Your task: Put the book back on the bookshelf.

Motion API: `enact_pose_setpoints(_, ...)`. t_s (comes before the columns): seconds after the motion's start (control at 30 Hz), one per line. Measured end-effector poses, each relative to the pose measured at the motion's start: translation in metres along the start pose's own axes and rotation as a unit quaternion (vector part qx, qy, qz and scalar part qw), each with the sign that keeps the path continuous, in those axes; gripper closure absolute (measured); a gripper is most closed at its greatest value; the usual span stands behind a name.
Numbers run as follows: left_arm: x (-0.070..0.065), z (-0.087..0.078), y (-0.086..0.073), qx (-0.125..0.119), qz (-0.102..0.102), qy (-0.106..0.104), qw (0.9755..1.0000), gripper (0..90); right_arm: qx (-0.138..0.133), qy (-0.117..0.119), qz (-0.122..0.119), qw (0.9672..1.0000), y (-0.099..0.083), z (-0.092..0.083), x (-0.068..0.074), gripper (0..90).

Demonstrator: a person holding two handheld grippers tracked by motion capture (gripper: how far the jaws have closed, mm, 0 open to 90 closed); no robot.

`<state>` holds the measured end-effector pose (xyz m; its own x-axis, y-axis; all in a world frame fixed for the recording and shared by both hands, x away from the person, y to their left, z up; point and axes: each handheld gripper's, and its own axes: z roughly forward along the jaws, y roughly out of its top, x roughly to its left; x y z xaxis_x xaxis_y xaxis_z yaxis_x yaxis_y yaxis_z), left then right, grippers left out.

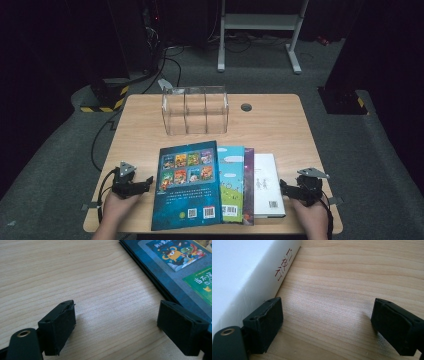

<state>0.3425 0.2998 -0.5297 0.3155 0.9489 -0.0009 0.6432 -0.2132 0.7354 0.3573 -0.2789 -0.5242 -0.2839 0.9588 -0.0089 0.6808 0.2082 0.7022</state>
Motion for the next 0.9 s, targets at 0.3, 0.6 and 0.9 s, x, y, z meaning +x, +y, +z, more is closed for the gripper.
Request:
enact_pose_setpoints(0.3, 0.000, 0.000, 0.000, -0.001, 0.000, 0.001, 1.0000, 15.4, 0.000, 0.002, -0.001, 1.0000, 0.000, 0.000, 0.000, 10.6)
enact_pose_setpoints(0.6, -0.002, 0.000, 0.001, 0.001, -0.005, 0.011, 0.9999, 15.1, -0.001, 0.001, -0.002, 1.0000, 0.000, -0.001, -0.001, 12.0)
enact_pose_setpoints(0.9, 0.000, 0.000, 0.001, 0.007, -0.005, 0.009, 0.9999, 13.0, -0.031, -0.001, -0.010, 0.9995, 0.003, -0.013, 0.004, 13.5)
